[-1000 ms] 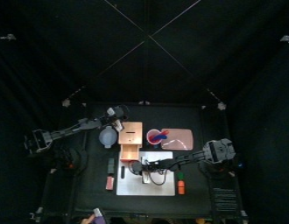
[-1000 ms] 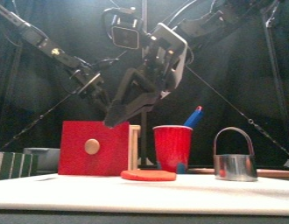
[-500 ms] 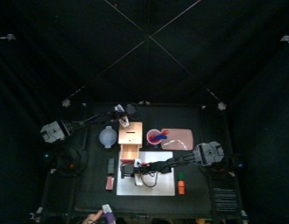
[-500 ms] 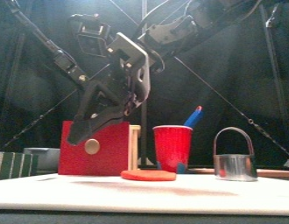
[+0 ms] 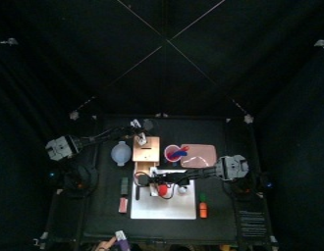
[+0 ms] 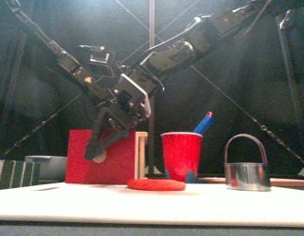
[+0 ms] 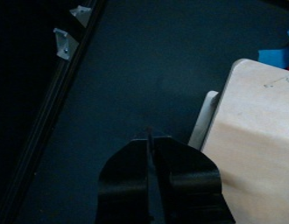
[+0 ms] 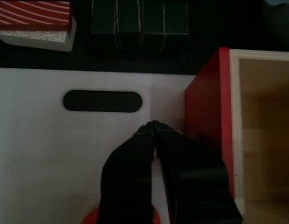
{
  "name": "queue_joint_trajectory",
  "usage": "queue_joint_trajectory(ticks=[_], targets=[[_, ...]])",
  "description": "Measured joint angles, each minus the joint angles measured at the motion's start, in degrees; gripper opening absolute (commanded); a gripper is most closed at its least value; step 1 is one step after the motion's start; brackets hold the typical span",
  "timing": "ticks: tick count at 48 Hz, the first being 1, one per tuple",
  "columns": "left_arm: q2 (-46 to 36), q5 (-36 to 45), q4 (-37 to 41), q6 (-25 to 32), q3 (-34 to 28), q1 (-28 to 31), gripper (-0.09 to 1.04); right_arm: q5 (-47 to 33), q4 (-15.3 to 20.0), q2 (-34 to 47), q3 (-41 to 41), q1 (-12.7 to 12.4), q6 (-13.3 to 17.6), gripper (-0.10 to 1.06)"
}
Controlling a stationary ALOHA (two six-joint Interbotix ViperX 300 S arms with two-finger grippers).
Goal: Get the cutter from the drawer then cut the dough then place the extra dough in the bowl
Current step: Shut the drawer
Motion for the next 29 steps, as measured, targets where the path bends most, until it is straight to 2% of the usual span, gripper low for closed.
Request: queue_joint_trajectory(ticks=[13, 19, 29], targets=[[0.00, -0.70, -0.79, 0.00, 0.09, 0.00, 0.41, 0.00, -4.83, 0.00, -0.18, -4.66, -0.26, 0.33], [0.00, -0.70, -1.41, 0.00, 0.09, 0.00, 0.41, 0.09, -5.71, -0.09, -0.44, -6.42, -0.26, 0.33], [0.09, -0.70, -2.11, 0.00, 0.00, 0.00, 0.41, 0.09, -5.98, 0.00, -0.53, -6.68, -0.18, 0.33]])
